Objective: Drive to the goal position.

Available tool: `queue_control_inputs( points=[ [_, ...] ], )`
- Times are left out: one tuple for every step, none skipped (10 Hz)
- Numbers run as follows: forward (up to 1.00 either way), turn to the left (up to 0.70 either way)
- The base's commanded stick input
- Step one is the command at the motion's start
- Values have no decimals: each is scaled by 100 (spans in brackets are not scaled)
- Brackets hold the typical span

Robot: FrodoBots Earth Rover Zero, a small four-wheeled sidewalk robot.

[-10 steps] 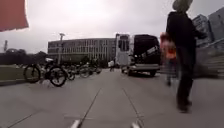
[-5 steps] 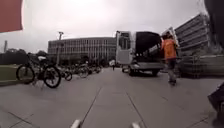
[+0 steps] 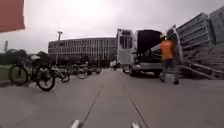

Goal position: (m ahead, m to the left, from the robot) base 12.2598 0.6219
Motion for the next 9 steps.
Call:
queue_control_inputs(
  points=[
    [70, 0],
    [70, 0],
    [70, 0],
    [70, 0],
    [70, 0],
    [70, 0],
    [70, 0],
    [70, 0],
    [70, 0]
  ],
)
